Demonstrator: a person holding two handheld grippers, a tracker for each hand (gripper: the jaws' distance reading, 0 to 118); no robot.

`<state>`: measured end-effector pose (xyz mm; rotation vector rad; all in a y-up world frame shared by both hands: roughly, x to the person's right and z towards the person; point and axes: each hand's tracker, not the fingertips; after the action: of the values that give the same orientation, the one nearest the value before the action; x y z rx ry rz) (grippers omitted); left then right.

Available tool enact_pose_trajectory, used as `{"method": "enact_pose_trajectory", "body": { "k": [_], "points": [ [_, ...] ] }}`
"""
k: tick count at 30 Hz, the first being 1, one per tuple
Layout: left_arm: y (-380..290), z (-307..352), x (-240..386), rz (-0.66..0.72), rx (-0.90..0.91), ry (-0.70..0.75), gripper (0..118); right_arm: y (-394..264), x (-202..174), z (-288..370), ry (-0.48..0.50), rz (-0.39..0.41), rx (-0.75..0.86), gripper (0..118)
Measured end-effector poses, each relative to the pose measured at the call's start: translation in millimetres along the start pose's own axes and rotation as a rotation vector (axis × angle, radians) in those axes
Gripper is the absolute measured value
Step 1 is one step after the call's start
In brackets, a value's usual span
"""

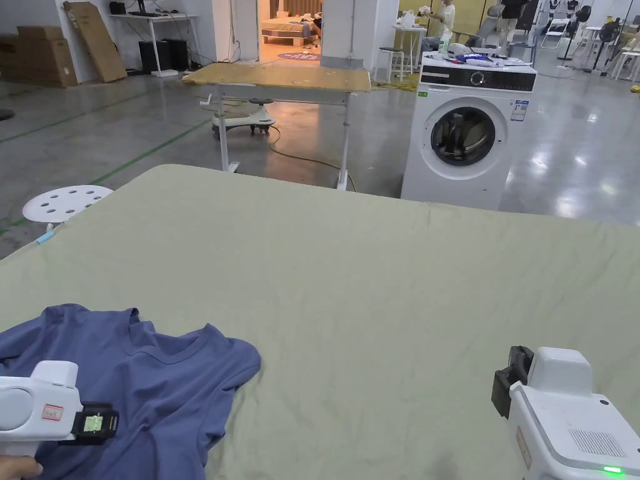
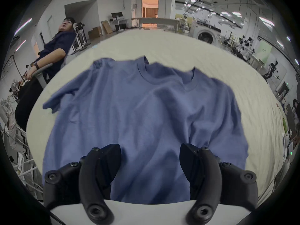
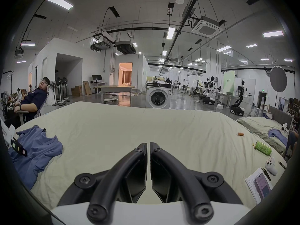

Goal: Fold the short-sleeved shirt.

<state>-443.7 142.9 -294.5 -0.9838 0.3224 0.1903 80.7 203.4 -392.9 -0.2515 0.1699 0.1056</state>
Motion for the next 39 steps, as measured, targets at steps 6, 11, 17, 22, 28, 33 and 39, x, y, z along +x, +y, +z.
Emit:
{"method": "enact_pose_trajectory", "body": {
  "k": [6,11,17,22,28,33,39],
  "points": [
    [-10,1,24,-0.129,0.037,0.042,48,-8,-1,-2,0.001,0.020,-0.025,2],
    [-15,-1,19,-0.179,0.061,0.096,0,-12,0,-3,-0.002,0.012,-0.039,2],
    [-14,12,3,-0.090,0.132,0.063,0,-14,2,-2,-0.010,0.012,-0.044,2],
    [-5,43,-1,-0.075,0.278,0.059,0,-12,6,-1,-0.018,0.009,-0.040,2],
    [16,86,-3,-0.045,0.407,0.023,0,-8,10,3,-0.022,-0.014,-0.020,2],
    [46,122,5,-0.063,0.541,-0.007,0,-3,15,8,-0.026,-0.016,-0.005,2],
    [82,166,40,-0.141,0.664,-0.086,0,5,27,18,-0.040,-0.023,0.025,2]
  ]
}}
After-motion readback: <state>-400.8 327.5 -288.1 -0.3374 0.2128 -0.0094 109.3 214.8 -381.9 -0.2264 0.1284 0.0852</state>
